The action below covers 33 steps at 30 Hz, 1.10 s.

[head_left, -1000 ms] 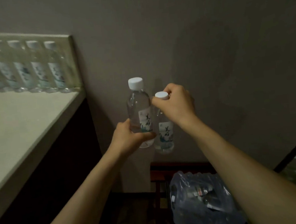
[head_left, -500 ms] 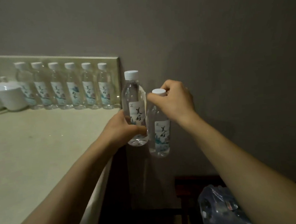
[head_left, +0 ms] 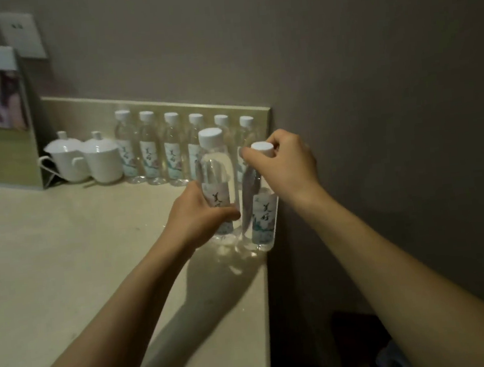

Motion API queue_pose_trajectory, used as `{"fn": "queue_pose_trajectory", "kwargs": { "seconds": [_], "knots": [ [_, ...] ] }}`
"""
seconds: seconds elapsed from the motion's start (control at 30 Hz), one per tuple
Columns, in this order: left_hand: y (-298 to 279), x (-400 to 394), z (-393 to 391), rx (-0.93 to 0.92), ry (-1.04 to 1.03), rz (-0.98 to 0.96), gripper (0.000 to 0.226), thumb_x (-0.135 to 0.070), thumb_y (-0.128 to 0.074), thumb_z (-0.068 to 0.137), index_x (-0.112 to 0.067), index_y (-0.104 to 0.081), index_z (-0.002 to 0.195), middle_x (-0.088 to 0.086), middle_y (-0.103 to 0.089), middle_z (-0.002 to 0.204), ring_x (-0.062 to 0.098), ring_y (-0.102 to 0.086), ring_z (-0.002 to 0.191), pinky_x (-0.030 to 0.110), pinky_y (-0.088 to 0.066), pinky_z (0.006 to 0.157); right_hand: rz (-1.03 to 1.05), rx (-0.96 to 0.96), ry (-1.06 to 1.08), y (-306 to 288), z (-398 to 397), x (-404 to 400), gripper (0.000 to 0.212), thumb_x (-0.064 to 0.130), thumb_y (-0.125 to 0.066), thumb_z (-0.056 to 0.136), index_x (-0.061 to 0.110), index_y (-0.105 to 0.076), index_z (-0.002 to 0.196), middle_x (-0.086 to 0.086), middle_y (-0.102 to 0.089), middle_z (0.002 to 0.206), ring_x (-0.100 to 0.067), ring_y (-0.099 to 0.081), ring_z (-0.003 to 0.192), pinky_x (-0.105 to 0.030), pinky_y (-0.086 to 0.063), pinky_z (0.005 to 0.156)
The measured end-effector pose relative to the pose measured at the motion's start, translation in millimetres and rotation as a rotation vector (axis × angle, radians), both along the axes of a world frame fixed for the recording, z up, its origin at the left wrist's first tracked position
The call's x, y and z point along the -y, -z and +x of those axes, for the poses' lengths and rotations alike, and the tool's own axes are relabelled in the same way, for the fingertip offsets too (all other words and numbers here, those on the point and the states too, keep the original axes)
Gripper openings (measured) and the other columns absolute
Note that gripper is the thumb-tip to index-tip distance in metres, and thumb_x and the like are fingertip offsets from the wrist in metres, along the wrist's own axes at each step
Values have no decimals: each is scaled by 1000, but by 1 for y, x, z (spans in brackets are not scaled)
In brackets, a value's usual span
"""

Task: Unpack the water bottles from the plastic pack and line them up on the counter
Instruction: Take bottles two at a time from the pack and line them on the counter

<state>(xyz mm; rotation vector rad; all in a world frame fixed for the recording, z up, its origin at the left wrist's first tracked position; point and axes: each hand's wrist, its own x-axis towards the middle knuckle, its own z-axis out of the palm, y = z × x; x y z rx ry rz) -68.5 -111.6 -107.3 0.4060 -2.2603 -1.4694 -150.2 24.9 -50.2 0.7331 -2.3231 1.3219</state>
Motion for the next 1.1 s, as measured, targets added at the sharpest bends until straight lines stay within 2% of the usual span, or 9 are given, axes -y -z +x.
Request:
{"fn": "queue_pose_trajectory", "kwargs": {
  "seconds": [0.07,0.13,0.27,0.4,0.5,0.6,0.73,0.87,1.1],
  "knots": [
    [-3,16,5,14,-48,-9,58,-21,-86,57,-19,-62,109,5,-75,98,24,-73,91,50,-59,87,-15,-16,-29,-3,1,17,32,47,-67,79,19,-53,74,2,-62,74,-19,-59,72,-32,-46,59],
    [-7,32,6,27,-78,-12,67,-26,-84,52,-18,-61,114,6,-74,102,26,-72,95,50,-57,89,-46,-14,-61,-3,3,34,33,47,-67,80,17,-54,75,2,-61,76,-19,-59,72,-33,-47,60],
    [-8,63,13,20,-91,12,55,-26,-83,57,-17,-67,108,5,-77,94,23,-75,88,48,-59,86,-41,7,-96,0,10,68,35,47,-69,79,17,-52,73,3,-58,71,-15,-55,66,-30,-42,57],
    [-7,99,12,-19,-93,62,60,-18,-87,58,-17,-64,114,5,-76,100,23,-74,93,48,-58,89,-30,28,-83,1,7,105,35,48,-68,80,15,-56,80,0,-62,79,-19,-59,74,-35,-48,63],
    [-7,136,9,-39,-92,59,60,-18,-88,61,-16,-63,115,4,-75,101,22,-73,93,48,-58,89,-31,15,-59,-1,6,141,33,49,-67,80,18,-53,75,2,-61,76,-18,-58,71,-35,-46,61],
    [-8,179,3,-40,-65,39,59,-15,-88,64,-17,-61,117,2,-74,102,20,-73,92,46,-59,87,-57,37,-43,-5,4,181,37,50,-67,80,14,-57,82,0,-62,77,-20,-60,72,-37,-48,62],
    [-4,233,-9,-46,-32,21,59,-15,-88,66,-20,-61,119,-2,-74,103,17,-73,92,45,-60,86,-60,38,20,-1,0,229,34,52,-66,82,20,-53,77,10,-53,67,-10,-51,62,-28,-36,54],
    [4,268,-20,-26,-5,4,58,-17,-87,67,-23,-62,118,-2,-73,105,17,-72,93,46,-60,85,-72,69,67,8,-5,265,35,52,-66,83,21,-53,76,9,-51,66,-10,-49,61,-29,-38,56],
    [25,291,-40,23,3,-21,57,-19,-89,65,-21,-61,115,0,-72,107,20,-70,96,48,-59,88,-21,34,165,14,-11,294,34,54,-63,85,27,-46,71,13,-48,65,-4,-45,56,-23,-30,49]
  ]
}}
